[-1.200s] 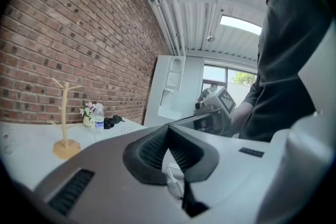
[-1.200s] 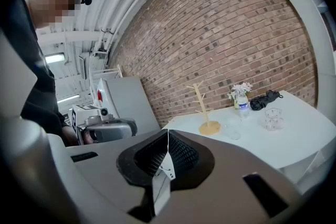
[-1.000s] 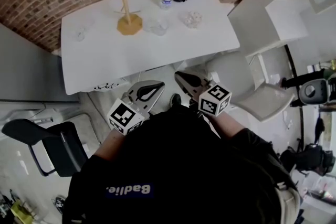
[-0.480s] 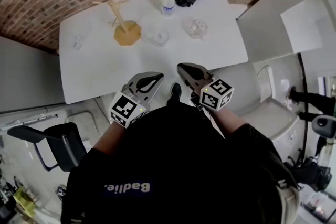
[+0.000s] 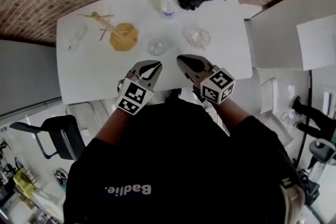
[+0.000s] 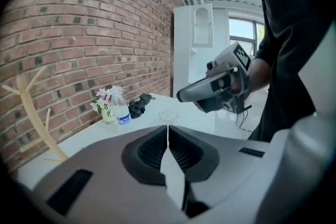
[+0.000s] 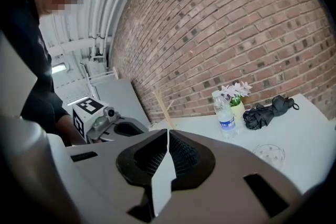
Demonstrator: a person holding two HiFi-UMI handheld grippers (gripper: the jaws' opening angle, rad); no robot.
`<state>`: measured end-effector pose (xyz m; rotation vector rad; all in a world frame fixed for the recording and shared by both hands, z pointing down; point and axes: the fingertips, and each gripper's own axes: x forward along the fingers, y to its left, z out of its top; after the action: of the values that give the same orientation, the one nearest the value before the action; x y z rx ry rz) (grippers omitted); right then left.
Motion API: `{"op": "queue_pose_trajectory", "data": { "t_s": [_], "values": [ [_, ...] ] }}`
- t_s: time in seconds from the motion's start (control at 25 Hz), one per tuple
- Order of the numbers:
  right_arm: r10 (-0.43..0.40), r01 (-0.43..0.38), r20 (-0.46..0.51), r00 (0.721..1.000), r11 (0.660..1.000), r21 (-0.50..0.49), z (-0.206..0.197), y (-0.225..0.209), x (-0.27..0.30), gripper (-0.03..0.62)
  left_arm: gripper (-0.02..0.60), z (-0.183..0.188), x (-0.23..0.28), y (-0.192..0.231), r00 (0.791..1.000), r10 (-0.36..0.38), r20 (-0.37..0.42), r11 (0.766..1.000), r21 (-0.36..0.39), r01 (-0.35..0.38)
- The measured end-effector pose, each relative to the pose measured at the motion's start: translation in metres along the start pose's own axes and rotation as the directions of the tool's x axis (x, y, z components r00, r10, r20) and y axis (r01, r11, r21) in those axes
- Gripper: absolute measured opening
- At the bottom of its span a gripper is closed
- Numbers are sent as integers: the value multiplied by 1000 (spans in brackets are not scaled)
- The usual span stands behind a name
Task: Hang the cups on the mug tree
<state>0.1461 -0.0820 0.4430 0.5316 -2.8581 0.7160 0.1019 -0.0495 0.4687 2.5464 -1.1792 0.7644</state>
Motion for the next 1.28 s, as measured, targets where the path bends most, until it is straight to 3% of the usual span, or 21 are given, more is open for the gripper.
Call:
{"op": "queue_pose_trajectory", "data": {
  "t_s": [0.12, 0.2, 0.48, 0.84, 1.0, 1.28],
  "values": [
    [-1, 1, -27, 1000, 1000, -14, -1, -12, 3, 32, 11, -21, 26, 9, 995, -5, -98, 997, 72, 12],
    [-14, 13, -37, 999, 1000, -17, -1, -20, 4, 34, 51, -38, 43, 16, 985, -10, -172, 993, 113, 30],
    [-83, 82, -38, 996, 996, -19, -3, -31, -1, 34, 101, -79, 78, 28, 927, -13, -376, 952, 278, 126],
    [-159, 159, -39, 986, 987, 0, -14, -31, -11, 34, 106, -106, 101, 35, 846, 16, -533, 877, 414, 245],
    [-186, 187, -34, 982, 982, 10, -15, -28, -13, 32, 106, -118, 107, 34, 803, 16, -596, 849, 432, 304],
    [-214, 215, -41, 976, 977, 10, -24, -25, -18, 32, 89, -131, 115, 36, 755, 29, -655, 811, 456, 366]
  ]
}}
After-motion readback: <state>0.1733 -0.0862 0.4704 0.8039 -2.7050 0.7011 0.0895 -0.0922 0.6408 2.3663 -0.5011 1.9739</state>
